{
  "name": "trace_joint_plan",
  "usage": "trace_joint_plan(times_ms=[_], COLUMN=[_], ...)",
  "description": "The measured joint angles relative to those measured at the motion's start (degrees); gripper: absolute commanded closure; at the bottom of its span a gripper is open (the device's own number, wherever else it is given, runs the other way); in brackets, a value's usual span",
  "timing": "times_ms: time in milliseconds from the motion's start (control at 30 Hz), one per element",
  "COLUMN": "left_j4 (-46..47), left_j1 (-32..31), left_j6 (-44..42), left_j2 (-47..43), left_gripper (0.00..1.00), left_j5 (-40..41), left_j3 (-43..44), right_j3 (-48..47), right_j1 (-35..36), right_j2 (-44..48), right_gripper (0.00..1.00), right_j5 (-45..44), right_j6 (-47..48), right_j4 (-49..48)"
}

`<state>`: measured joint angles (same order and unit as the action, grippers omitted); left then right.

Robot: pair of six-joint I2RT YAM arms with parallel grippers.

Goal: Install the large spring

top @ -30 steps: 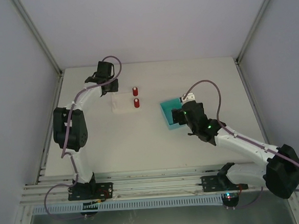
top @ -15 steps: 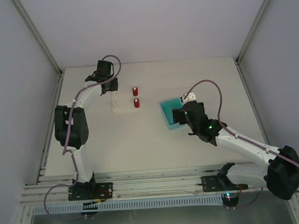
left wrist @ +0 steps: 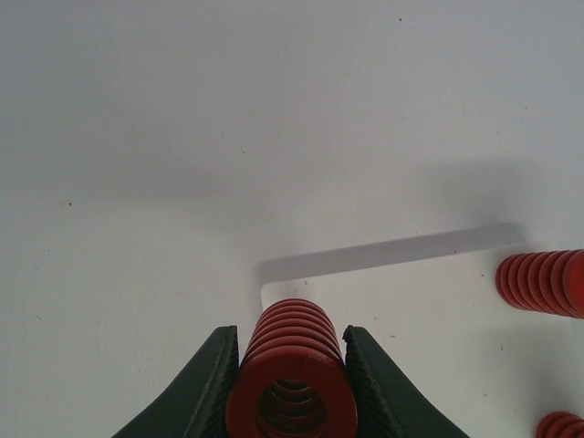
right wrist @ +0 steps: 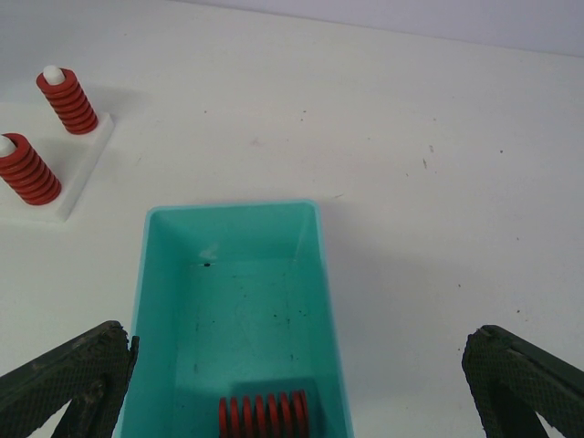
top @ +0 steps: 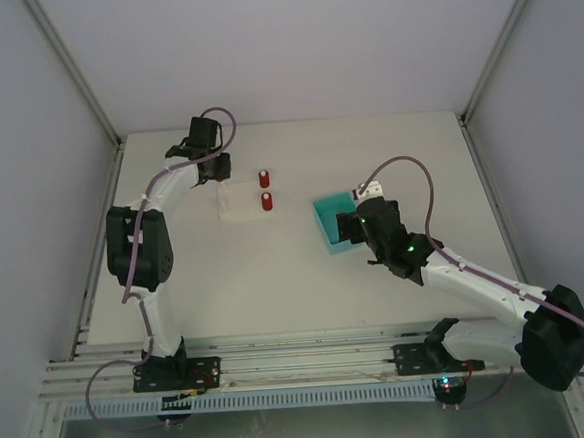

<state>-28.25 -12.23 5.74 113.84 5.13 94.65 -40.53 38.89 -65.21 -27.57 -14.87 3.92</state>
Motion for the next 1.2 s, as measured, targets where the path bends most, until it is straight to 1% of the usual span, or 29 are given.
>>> trace_joint_plan(times_ms=[333, 467, 667, 900, 1033, 1133, 1200], left_j4=[-0.3, -0.3, -0.2, 1.8, 5.4, 10.3, 14.2], left_j1=[0.0, 0.0, 0.0, 0.0, -0.2, -0.5, -1.1], left_j6=[-0.2, -0.2, -0.3, -0.2, 0.8, 2.5, 4.0], left_j2=[3.2, 4.8, 5.2, 4.8, 0.1, -7.0, -12.9], left_gripper=[0.95, 0.77, 0.58, 0.51, 0.46, 0.37, 0.25], left_j5=[-0.3, -0.3, -0.4, -0.9, -1.2, -2.4, -4.2], left_j3=[0.9, 0.9, 0.9, 0.3, -5.1, -12.7, -18.7], right_j3=[0.0, 0.0, 0.1, 0.1, 0.1, 0.0, -1.0], right_j1=[0.0, 0.0, -0.1, -0.1, -0.1, -0.8, -2.4], right_j2=[0.1, 0.2, 0.2, 0.2, 0.2, -0.1, -1.4], right_gripper=[0.01, 0.01, 0.01, 0.01, 0.01, 0.01, 0.01], right_j5=[0.0, 0.0, 0.0, -0.2, -0.5, -0.1, 1.9], right_j6=[0.0, 0.0, 0.0, 0.1, 0.1, -0.3, -1.0], right_j4=[0.0, 0.0, 0.0, 0.0, 0.0, 0.5, 2.3])
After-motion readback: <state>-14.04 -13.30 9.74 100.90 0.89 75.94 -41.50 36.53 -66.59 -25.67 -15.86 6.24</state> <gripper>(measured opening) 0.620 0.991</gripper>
